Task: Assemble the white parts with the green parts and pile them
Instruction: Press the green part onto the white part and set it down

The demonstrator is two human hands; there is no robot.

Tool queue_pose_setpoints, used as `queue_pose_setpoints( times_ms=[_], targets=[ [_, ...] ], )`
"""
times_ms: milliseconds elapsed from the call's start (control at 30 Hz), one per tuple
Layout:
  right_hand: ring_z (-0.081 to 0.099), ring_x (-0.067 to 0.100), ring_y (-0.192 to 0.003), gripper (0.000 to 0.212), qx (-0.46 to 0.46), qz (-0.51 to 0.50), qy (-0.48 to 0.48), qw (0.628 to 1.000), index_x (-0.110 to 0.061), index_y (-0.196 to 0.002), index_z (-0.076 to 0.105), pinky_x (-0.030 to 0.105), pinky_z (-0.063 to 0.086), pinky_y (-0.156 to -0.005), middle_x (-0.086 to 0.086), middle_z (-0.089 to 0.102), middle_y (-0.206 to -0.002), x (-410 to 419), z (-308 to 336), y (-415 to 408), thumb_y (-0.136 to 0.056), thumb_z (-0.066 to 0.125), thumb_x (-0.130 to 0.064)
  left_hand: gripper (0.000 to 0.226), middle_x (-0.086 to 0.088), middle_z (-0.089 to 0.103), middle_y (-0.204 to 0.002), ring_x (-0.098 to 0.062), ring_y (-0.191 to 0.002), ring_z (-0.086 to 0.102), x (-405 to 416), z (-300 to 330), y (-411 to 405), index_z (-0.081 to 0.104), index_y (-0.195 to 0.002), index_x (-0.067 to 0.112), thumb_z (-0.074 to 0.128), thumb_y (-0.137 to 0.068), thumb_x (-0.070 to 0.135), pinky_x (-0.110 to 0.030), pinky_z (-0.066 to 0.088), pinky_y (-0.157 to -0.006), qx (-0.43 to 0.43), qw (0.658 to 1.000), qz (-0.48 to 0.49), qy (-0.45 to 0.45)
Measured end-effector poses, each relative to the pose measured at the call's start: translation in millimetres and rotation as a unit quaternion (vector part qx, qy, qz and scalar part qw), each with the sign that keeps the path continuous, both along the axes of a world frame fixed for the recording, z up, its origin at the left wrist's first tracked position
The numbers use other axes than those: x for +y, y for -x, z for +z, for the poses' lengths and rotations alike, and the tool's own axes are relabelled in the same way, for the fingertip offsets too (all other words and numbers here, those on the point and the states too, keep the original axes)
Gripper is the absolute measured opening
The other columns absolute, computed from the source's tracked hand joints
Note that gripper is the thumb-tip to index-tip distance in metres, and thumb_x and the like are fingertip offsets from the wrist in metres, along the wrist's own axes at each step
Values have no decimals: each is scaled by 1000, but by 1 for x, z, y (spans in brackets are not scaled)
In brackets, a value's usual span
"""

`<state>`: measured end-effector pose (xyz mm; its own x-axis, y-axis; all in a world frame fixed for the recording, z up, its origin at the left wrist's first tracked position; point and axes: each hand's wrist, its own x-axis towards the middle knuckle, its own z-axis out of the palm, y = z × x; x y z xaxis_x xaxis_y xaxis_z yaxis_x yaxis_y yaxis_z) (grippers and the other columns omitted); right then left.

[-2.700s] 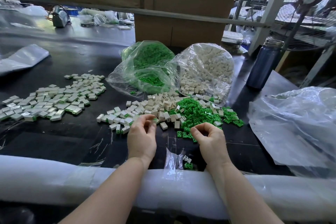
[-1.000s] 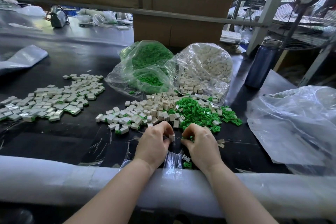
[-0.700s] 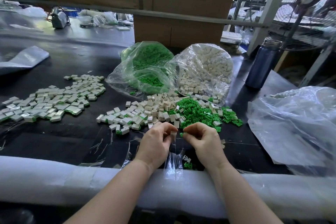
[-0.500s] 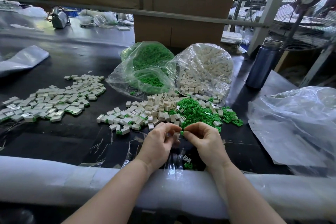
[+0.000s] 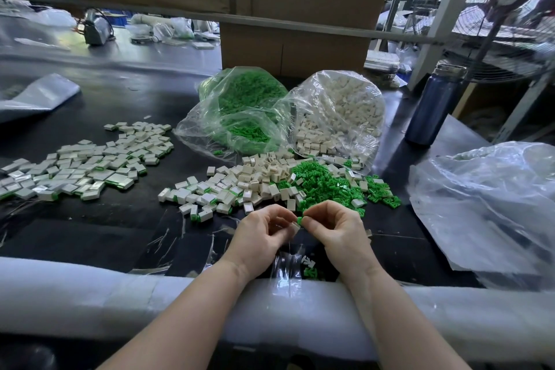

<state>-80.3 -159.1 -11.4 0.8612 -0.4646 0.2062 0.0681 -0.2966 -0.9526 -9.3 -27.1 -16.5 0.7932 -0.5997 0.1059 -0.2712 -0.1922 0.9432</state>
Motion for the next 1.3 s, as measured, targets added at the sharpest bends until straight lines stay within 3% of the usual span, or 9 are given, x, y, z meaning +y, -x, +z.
queue_pose_setpoints(
  times_ms=[300,467,767,933,1133,1300],
  targets=[
    [62,8,-62,14,28,18,-12,999,-12,-72,68,17,51,-60,-1,67,-66,0,-1,1,-77,71,0,9,2,68,-80,-8,-75,64,1,0,-2,66,-84,18,68,-82,9,-16,51,-73,-10,1000,15,4],
    [62,10,-65,18,29,16,-10,999,-14,-71,67,19,51,-63,2,68,-68,1,-1,0,-79,69,1,16,-2,67,-80,-17,-78,65,0,-1,-3,64,-82,21,63,-86,6,-26,55,-77,5,1000,8,11],
    [58,11,-59,22,39,22,-21,999,-11,-79,62,19,50,-57,7,63,-65,3,3,3,-74,70,9,20,-1,67,-74,-10,-68,64,1,0,0,67,-81,21,62,-86,2,-20,54,-71,14,1000,-17,13],
    [59,18,-59,23,46,32,-33,998,-9,-75,61,27,50,-58,11,63,-64,2,3,3,-71,70,11,23,2,63,-68,-4,-60,57,1,1,2,67,-76,21,62,-85,0,-17,49,-66,8,999,-37,11],
    [62,15,-60,16,49,23,-58,997,-8,-73,64,24,53,-59,7,65,-65,2,1,2,-74,71,7,10,0,67,-80,-13,-75,63,-1,0,2,67,-88,17,65,-84,7,-24,53,-76,-27,999,-17,-6],
    [66,19,-65,15,45,0,-83,996,-11,-72,67,30,57,-65,8,69,-68,1,-1,-1,-78,69,2,26,-2,66,-84,-14,-78,64,0,-3,2,58,-86,30,71,-80,9,-19,53,-73,-68,998,-3,-8]
  ],
)
